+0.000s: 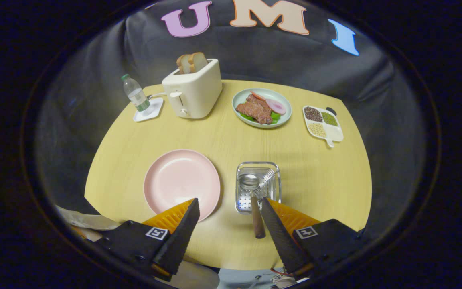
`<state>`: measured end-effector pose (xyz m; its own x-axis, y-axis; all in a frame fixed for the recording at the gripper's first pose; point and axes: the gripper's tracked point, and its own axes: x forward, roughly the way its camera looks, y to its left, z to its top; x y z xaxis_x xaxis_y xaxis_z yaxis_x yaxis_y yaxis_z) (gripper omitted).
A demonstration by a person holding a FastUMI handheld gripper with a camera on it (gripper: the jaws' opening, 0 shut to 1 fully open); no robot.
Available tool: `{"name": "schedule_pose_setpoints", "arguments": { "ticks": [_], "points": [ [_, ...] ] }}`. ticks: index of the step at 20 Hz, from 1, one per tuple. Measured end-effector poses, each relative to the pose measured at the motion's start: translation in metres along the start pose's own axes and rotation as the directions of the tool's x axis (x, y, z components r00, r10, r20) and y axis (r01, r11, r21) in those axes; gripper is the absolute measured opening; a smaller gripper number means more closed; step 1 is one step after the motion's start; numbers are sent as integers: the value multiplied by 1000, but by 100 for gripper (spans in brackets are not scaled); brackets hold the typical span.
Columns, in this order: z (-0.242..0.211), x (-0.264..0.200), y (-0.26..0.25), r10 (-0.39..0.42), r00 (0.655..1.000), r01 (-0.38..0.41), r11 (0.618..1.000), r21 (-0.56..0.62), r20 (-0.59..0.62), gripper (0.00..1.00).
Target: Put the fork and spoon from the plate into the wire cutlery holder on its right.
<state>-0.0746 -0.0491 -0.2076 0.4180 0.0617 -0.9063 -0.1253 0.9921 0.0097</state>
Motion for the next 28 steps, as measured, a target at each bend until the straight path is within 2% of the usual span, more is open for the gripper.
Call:
{"name": "schedule_pose_setpoints", "arguments": {
  "ticks": [5, 7, 9, 12, 16, 20, 22, 28],
  "points": [
    [16, -24, 33, 13, 981, -20, 999, 30, 191, 99],
    [30, -39, 48, 11, 952, -21, 999, 28, 305, 99],
    [46, -58, 65, 17, 908, -33, 999, 32, 418, 99],
    [72, -93, 79, 7, 827, -38, 998, 44, 563, 98],
    [100, -138, 78, -37, 697, -19, 997, 70, 716, 98],
    [126, -190, 71, -96, 520, 21, 995, 100, 849, 98],
    [133, -203, 68, -113, 467, 41, 994, 106, 877, 98],
    [140, -209, 63, -110, 450, 55, 994, 96, 886, 98]
  ]
}}
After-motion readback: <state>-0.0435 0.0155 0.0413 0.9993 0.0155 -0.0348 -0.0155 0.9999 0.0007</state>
